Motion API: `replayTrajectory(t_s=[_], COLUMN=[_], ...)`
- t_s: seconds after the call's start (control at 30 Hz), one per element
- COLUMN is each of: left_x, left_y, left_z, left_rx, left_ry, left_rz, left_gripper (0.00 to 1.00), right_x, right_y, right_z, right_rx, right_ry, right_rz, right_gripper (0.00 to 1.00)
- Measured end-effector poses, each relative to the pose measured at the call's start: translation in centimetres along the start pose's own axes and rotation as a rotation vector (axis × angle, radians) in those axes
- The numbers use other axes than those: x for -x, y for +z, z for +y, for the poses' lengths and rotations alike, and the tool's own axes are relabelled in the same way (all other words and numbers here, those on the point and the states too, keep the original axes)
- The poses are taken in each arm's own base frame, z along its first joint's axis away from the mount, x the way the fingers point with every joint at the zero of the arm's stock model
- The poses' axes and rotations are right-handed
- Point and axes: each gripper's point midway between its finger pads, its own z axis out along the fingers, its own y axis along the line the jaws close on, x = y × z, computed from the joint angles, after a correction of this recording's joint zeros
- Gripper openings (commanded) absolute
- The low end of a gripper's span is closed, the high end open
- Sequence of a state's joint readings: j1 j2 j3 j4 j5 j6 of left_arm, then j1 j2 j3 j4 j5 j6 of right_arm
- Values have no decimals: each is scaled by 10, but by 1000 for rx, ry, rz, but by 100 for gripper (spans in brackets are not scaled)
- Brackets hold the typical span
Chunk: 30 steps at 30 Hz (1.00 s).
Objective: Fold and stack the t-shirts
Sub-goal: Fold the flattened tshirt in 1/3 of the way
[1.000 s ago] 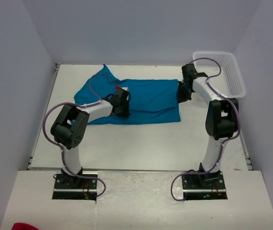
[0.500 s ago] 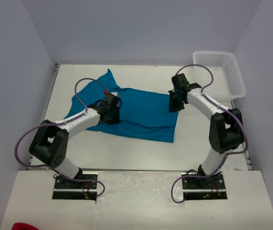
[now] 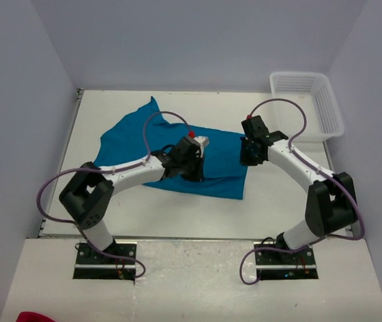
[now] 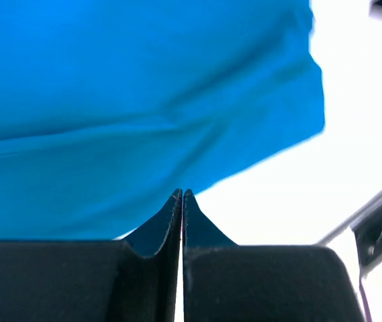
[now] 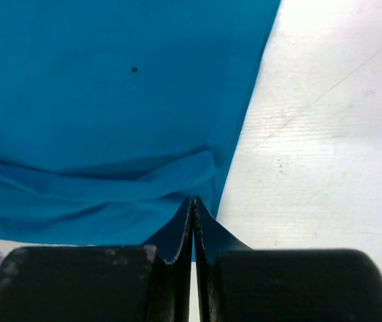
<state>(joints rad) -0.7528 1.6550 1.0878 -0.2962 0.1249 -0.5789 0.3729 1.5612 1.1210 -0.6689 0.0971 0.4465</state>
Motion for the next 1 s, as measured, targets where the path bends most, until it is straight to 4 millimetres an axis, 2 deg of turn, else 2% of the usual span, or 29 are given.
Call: replayTrajectory(t_s=[0.13,0.2,0.3,0.47,0.73,0.77,0.87,0.9,1.0], left_x=[-39,-50,-57,-53,-56,-58,-66,-70,-80], left_y=[35,50,68,85,85,83,76,73,66], left_z=[-37,-49,-57,-60,-57,-56,-52,-52,-52], left_rx=[-43,-51,-54,-40,-40,-41,-37,-36,-36], left_ry=[88,117,135,136,111,108,97,95,102], left_rz=[106,136,160,161,144,142,143,147,162], left_gripper=[0,0,0,0,0,0,0,0,0], right_x=[10,12,13,12,12,12,5,3,-6], right_y=[-12,-15,-17,-17,-16,-16,-7,-3,10], right_z=[-3,-4,-5,-9,-8,-7,-2,-1,2], right_rx=[-12,-16,-21,-41,-36,-34,-11,-7,3], right_ry=[15,20,21,20,19,18,11,9,4], right_rz=[-59,-72,-75,-75,-69,-65,-24,-12,39], right_gripper=[0,0,0,0,0,8,20,32,37])
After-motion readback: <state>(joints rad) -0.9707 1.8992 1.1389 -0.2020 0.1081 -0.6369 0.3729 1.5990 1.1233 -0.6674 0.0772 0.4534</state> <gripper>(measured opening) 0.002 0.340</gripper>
